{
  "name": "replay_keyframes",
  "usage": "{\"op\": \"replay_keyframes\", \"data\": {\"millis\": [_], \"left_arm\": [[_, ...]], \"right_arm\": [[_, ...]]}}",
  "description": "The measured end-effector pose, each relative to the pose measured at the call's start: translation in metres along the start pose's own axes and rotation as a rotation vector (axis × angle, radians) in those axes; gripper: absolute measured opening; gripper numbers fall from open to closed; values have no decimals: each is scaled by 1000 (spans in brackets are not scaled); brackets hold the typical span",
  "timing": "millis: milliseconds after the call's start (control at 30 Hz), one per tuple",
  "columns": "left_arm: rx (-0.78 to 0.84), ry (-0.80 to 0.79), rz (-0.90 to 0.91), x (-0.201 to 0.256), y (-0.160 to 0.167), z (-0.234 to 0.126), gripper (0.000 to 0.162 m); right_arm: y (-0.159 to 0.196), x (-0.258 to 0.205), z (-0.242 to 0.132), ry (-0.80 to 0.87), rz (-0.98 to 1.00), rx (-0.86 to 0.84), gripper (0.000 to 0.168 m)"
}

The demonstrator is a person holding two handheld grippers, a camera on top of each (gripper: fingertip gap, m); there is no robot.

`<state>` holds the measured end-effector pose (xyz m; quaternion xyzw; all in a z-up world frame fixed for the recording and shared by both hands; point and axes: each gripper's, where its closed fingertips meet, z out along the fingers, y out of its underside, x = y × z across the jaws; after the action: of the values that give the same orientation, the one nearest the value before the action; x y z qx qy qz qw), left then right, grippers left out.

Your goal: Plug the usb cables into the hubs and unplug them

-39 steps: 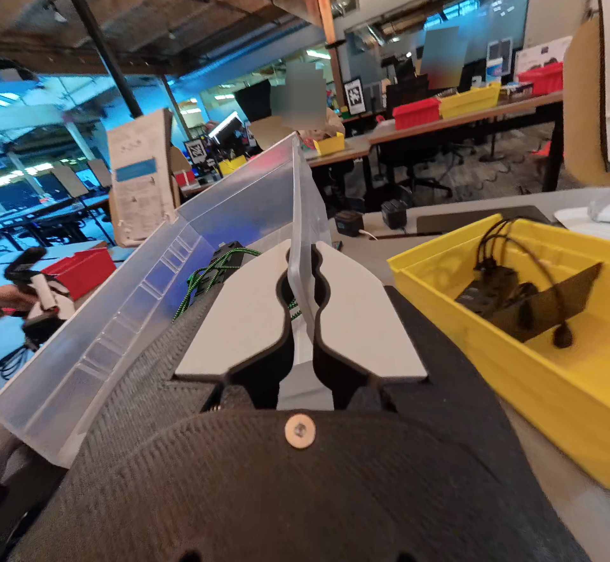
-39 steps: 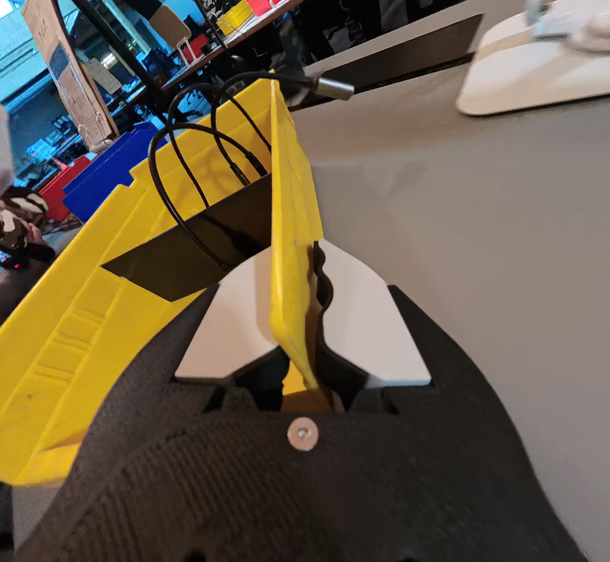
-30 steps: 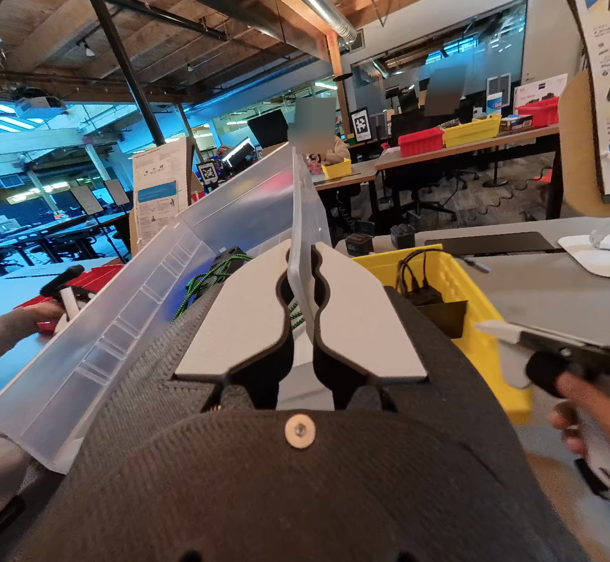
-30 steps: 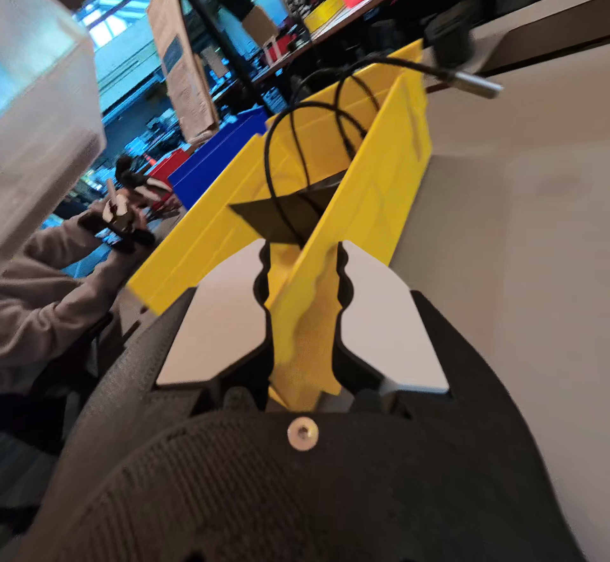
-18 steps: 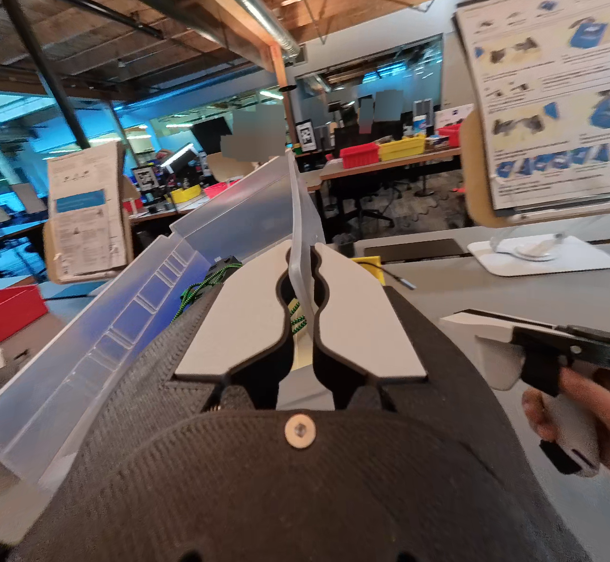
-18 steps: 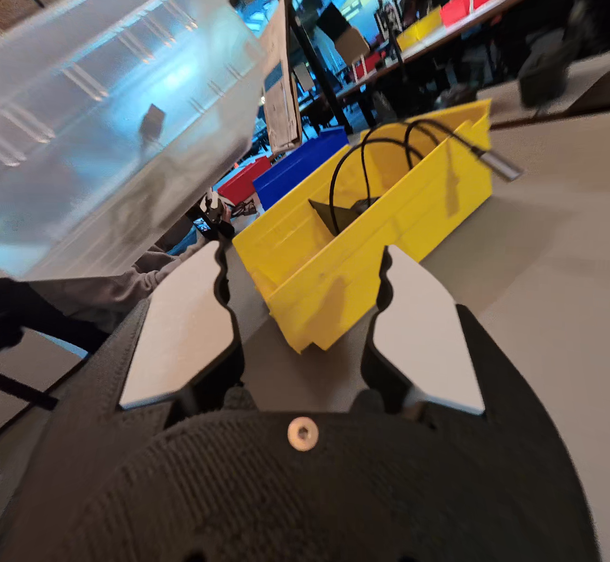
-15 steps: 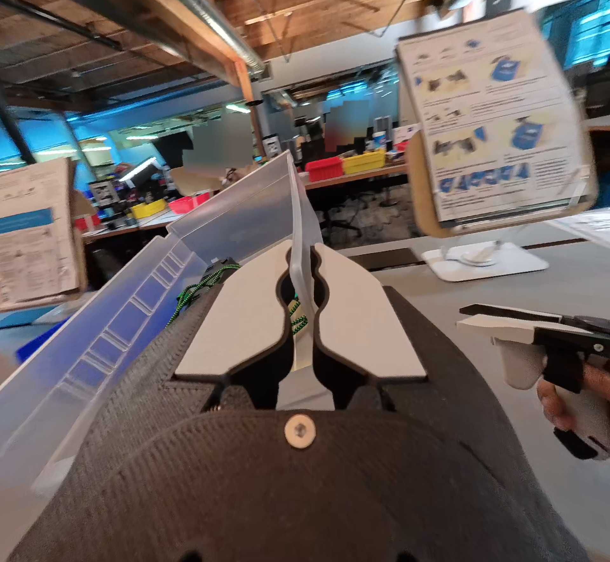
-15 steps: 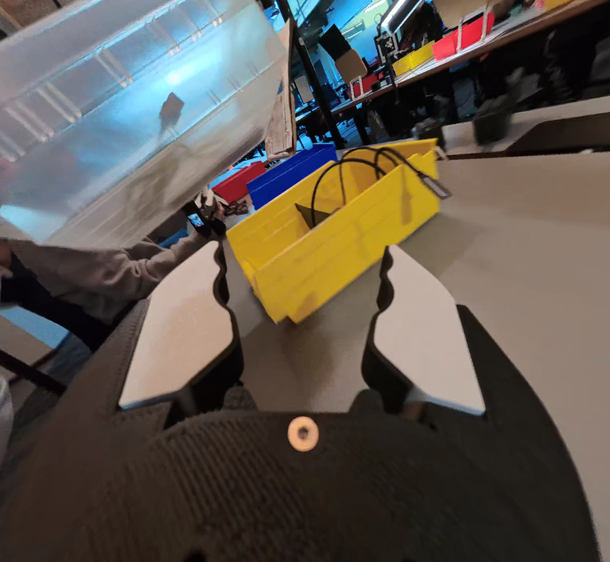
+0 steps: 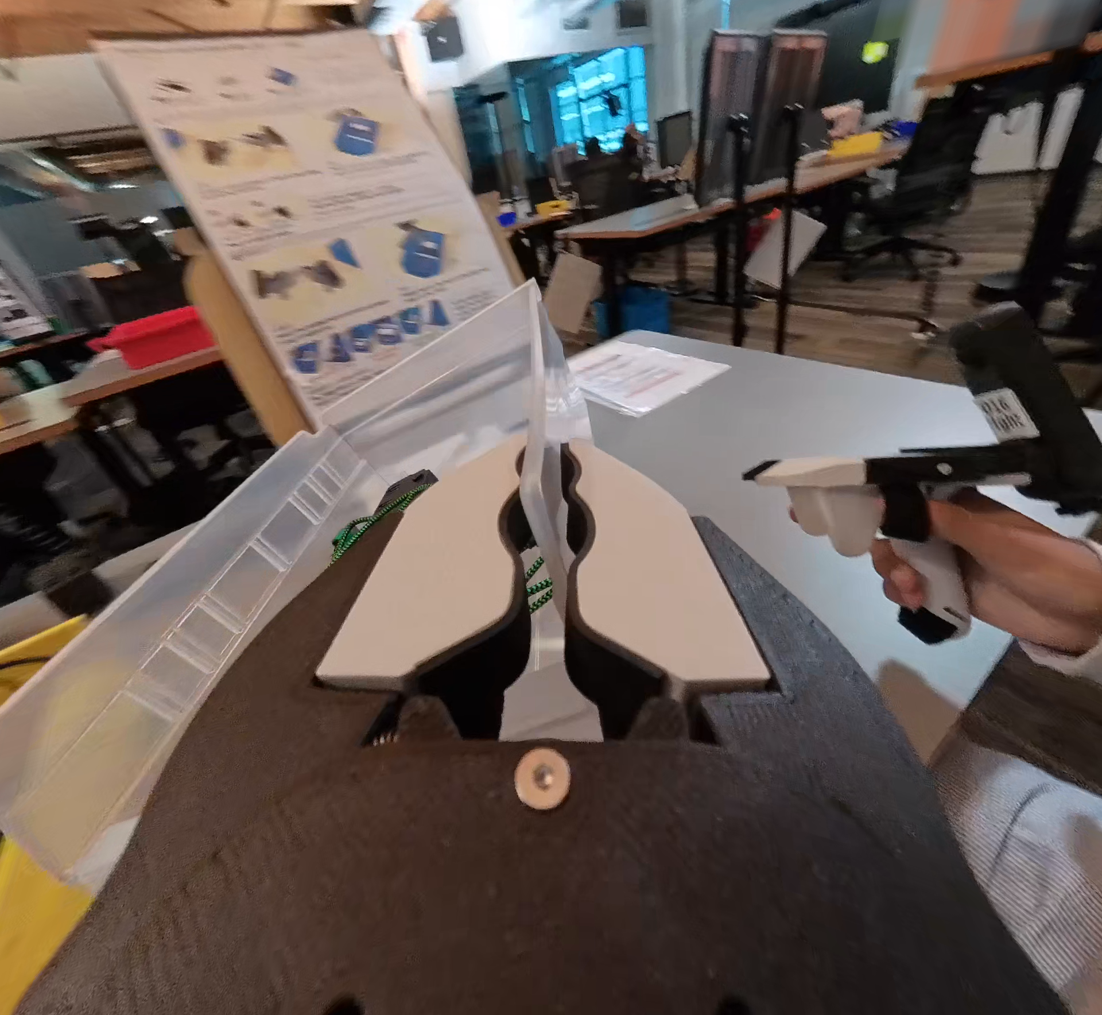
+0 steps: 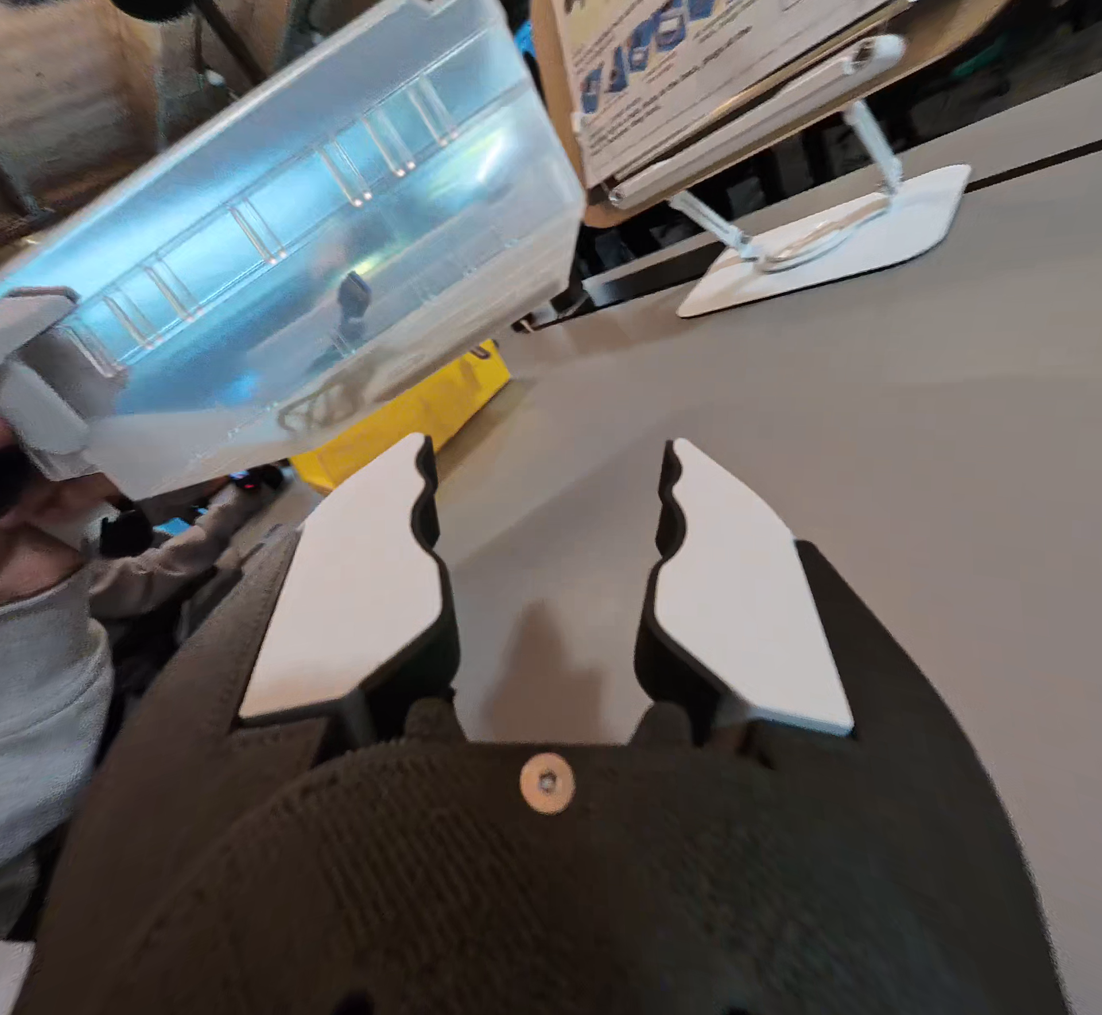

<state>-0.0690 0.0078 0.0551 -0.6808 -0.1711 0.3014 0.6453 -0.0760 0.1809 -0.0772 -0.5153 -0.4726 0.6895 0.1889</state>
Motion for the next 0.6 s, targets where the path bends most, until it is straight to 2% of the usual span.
{"op": "replay_keyframes", "data": {"millis": [300,433,600], "left_arm": [[-87,236,48,81,52,62,5],[-99,303,72,107,72,82,5],[-81,312,142,124,102,104,6]], "right_arm": [[8,15,-40,108,-2,-4,73],[7,21,-60,167,-56,1,72],[14,21,-72,206,-109,-23,72]]}}
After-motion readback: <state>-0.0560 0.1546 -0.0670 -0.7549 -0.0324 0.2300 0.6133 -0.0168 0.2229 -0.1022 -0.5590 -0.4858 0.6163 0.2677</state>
